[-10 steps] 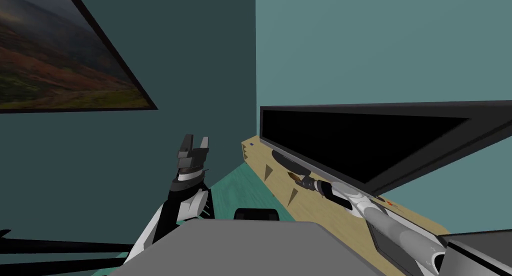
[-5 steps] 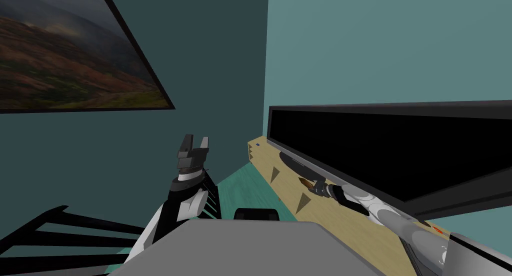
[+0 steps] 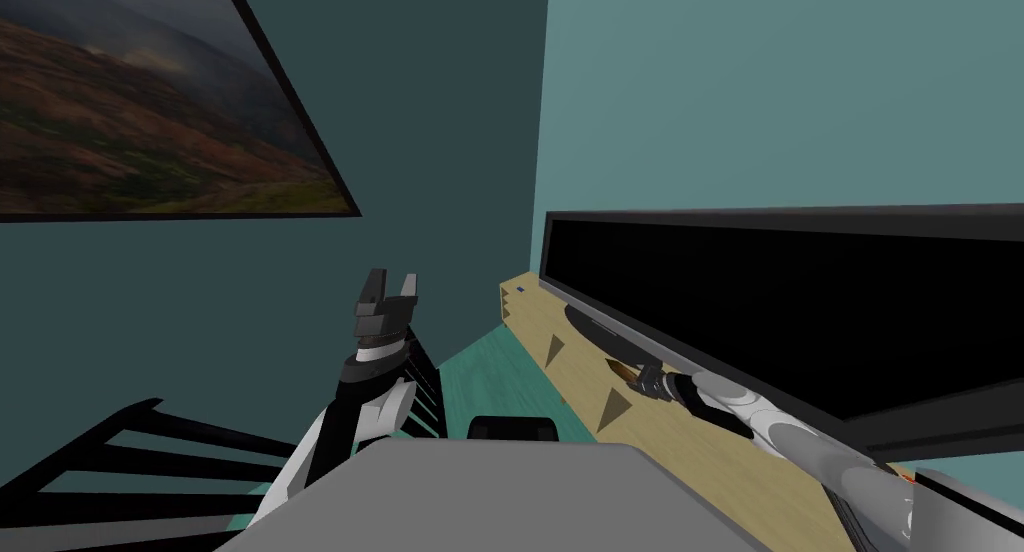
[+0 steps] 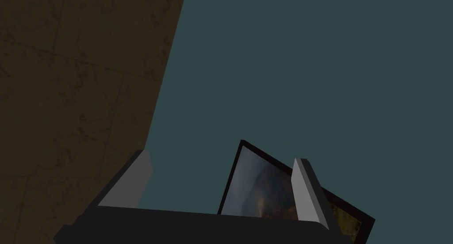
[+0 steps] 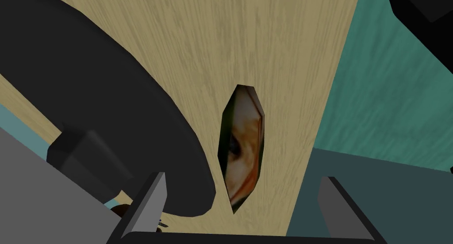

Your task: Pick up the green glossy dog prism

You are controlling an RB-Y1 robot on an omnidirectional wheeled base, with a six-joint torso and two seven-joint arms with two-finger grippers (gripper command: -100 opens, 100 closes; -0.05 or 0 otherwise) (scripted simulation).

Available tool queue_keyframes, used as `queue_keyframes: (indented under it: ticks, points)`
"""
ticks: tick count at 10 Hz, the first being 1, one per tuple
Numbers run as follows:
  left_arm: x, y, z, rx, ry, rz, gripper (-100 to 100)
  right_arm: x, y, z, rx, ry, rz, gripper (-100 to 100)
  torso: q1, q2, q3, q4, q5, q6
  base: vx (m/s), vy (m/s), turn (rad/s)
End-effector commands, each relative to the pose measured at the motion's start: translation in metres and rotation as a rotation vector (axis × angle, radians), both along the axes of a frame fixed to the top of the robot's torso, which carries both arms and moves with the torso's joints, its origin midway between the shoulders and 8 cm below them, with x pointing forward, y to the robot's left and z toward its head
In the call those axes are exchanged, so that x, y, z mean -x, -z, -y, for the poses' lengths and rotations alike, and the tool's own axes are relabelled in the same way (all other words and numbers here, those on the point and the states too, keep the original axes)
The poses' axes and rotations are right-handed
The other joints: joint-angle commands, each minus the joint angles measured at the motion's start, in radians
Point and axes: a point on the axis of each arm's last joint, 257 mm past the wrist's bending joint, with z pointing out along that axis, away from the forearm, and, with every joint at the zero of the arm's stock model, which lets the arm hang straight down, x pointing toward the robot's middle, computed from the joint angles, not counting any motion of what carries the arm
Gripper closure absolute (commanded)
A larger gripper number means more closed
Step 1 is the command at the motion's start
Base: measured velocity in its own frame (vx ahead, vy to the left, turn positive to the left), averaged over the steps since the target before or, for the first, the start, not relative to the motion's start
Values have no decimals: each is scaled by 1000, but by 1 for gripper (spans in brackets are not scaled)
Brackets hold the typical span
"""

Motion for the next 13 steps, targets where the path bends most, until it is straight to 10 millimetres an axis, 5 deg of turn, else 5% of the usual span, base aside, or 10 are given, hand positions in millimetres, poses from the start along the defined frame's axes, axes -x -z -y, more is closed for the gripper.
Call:
queue_keyframes:
  ticks: [1,4,5,6,13]
  points:
    - [0,0,0,0,0,0,0,15,0,25,63,3,-33,-100,0,0,0,0,0,0,14,62,134]
    - [0,0,0,0,0,0,0,19,1,31,77,5,-42,-100,-1,-1,-1,0,0,0,19,3,60]
    - [0,0,0,0,0,0,0,20,1,32,81,4,-43,0,-1,-1,0,0,0,0,0,0,0]
    - [0,0,0,0,0,0,0,34,5,36,86,16,-35,-100,-1,0,0,0,0,0,-16,-14,308]
    - [0,0,0,0,0,0,0,76,15,45,49,119,-17,-100,-3,1,1,0,-1,0,-17,-21,156]
